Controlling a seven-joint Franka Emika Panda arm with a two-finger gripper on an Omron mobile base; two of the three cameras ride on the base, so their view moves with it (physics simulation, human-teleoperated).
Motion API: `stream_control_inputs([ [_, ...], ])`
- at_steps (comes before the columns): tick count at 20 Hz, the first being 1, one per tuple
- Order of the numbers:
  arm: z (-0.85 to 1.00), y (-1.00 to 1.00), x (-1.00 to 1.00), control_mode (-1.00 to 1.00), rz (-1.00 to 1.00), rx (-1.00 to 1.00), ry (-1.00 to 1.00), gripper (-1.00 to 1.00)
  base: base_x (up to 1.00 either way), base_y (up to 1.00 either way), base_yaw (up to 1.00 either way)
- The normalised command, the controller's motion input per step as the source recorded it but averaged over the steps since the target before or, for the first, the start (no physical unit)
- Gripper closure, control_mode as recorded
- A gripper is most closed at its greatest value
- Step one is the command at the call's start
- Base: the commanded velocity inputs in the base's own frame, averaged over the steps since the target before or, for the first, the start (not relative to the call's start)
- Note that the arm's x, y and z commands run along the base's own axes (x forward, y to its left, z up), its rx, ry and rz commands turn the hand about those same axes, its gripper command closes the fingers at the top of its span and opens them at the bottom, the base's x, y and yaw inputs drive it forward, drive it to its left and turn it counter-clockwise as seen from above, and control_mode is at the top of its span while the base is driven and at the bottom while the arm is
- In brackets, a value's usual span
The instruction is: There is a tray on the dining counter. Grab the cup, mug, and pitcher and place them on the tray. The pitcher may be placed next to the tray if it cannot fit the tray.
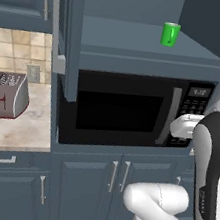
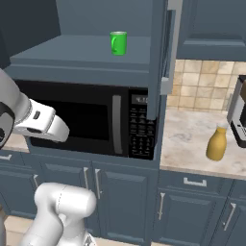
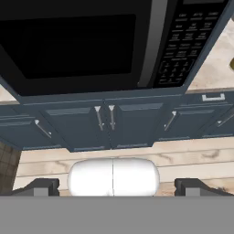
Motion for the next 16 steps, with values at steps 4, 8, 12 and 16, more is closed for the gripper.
stream_control_inputs([
  [4,0.0,0.0,0.0,1.0,0.0,0.0,0.0,-1.0,0.46,-0.22,0.0],
  [8,0.0,0.0,0.0,1.0,0.0,0.0,0.0,-1.0,0.51,-0.2,0.0],
  [12,0.0,0.0,0.0,1.0,0.0,0.0,0.0,-1.0,0.5,-0.25,0.0],
  [16,0.0,0.0,0.0,1.0,0.0,0.0,0.0,-1.0,0.46,-0.22,0.0],
])
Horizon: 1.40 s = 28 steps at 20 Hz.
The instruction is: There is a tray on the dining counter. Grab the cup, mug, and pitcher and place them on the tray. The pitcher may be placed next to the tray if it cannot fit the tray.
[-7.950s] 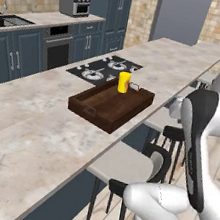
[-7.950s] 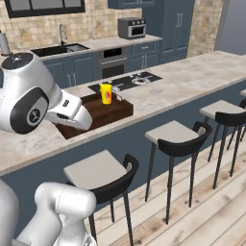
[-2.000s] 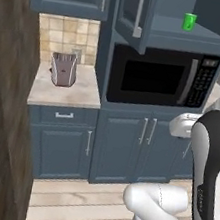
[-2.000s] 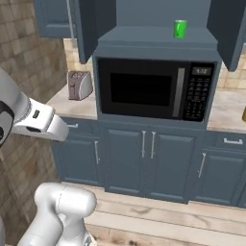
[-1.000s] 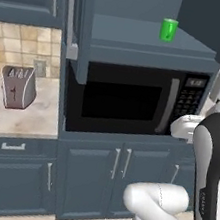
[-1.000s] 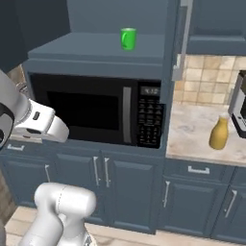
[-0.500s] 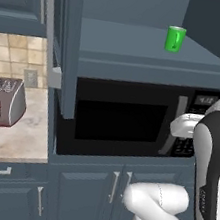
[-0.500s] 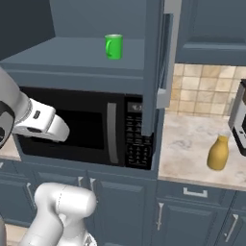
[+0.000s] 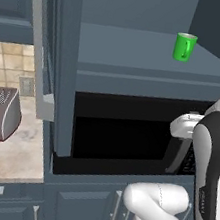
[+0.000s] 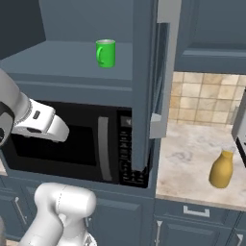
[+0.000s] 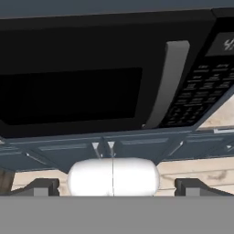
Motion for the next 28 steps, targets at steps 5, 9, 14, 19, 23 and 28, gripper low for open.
stream_control_inputs([
  [5,0.0,0.0,0.0,1.0,0.0,0.0,0.0,-1.0,0.37,-0.06,0.0],
  [9,0.0,0.0,0.0,1.0,0.0,0.0,0.0,-1.0,0.39,-0.08,0.0],
  [14,0.0,0.0,0.0,1.0,0.0,0.0,0.0,-1.0,0.36,-0.12,0.0],
  [19,0.0,0.0,0.0,1.0,0.0,0.0,0.0,-1.0,0.25,-0.01,0.0],
  [23,0.0,0.0,0.0,-1.0,0.0,0.0,0.02,-1.0,0.03,0.0,0.0],
  [28,0.01,0.0,0.0,-1.0,0.0,0.0,0.0,-1.0,0.0,0.0,0.0],
])
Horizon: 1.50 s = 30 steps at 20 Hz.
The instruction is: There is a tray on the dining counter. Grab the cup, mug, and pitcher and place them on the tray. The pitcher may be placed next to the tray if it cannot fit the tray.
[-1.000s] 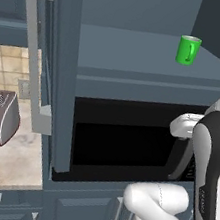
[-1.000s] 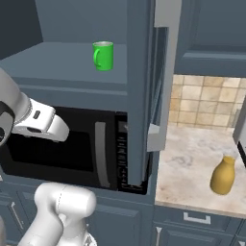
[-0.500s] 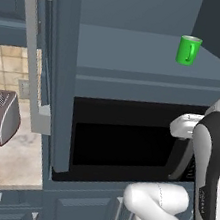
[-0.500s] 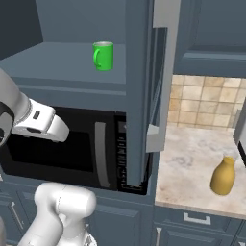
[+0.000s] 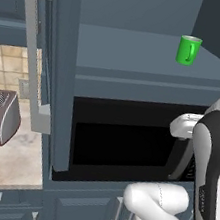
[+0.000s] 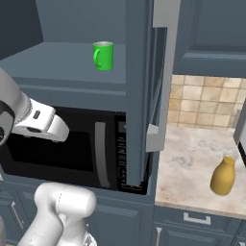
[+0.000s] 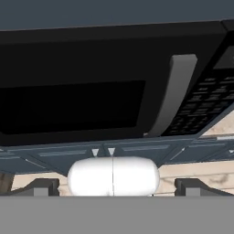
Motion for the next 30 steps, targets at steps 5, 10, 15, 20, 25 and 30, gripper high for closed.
stream_control_inputs([
  [5,0.4,0.0,0.0,-1.0,0.0,0.0,0.0,-1.0,0.0,0.0,0.0],
  [10,0.51,0.0,0.0,-1.0,0.0,0.0,0.0,-1.0,0.0,0.0,0.0],
  [15,0.27,-0.06,0.0,-1.0,0.0,0.0,-0.04,-1.0,0.0,0.0,0.0],
  [20,0.17,-0.1,0.0,-1.0,0.0,0.0,-0.12,-1.0,0.0,0.0,0.0],
  [25,0.15,-0.05,0.0,-1.0,0.0,0.0,-0.14,-1.0,0.0,0.0,0.0],
  [30,0.16,-0.04,0.06,-1.0,0.0,0.0,-0.1,-1.0,0.0,0.0,0.0],
])
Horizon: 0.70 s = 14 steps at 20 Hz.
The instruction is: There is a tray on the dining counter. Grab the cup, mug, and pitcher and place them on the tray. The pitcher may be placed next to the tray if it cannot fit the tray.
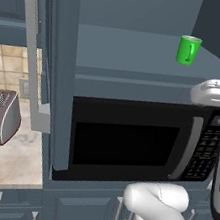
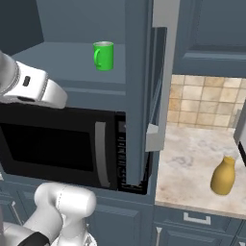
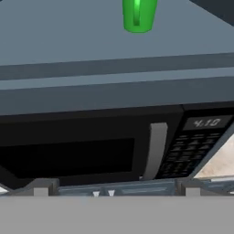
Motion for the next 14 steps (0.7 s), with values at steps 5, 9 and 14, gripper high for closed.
stream_control_inputs([
  [5,0.22,-0.06,0.16,-1.0,-0.03,0.0,-0.05,-1.0,0.0,0.0,0.0],
  [9,0.26,-0.15,0.24,-1.0,-0.02,0.0,-0.01,-1.0,0.0,0.0,0.0],
  [14,0.17,-0.11,0.36,-1.0,-0.03,0.0,0.0,-1.0,0.0,0.0,0.0],
])
